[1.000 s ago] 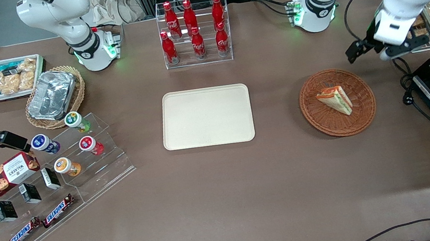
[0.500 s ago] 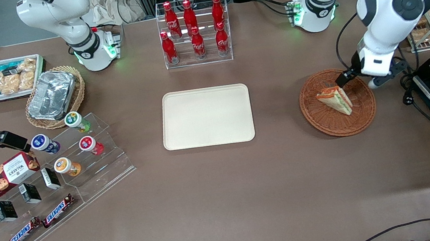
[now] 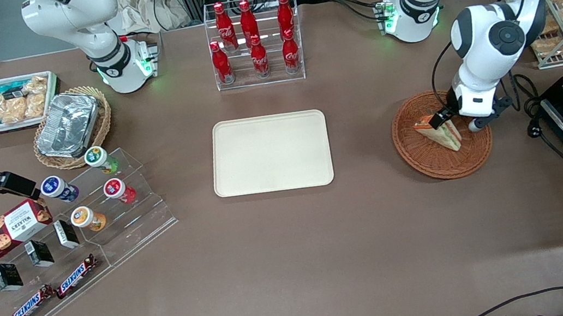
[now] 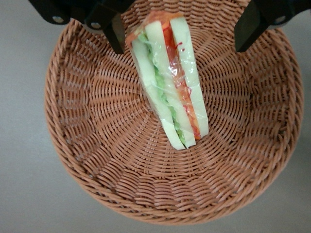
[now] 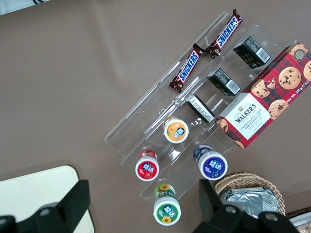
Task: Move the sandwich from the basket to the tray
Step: 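Lower the open left gripper onto the wrapped sandwich and close it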
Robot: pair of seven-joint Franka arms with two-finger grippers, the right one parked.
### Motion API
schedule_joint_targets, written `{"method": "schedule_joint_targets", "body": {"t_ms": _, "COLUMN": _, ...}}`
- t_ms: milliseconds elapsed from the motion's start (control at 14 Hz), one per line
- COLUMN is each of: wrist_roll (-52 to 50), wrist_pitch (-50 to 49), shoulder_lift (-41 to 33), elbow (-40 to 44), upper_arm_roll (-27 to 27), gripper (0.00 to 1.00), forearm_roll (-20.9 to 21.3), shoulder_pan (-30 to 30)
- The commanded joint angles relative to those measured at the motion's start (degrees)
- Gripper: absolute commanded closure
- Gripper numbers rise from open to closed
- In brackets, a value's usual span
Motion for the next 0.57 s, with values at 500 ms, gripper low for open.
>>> {"method": "schedule_joint_targets", "body": {"t_ms": 500, "wrist_roll": -6.67, "wrist_pitch": 10.93, "shoulder_lift": 4.32, "elbow": -3.79, "upper_arm_roll": -0.14, "gripper": 0.08, "forearm_roll": 0.38, "shoulder_pan": -0.64}}
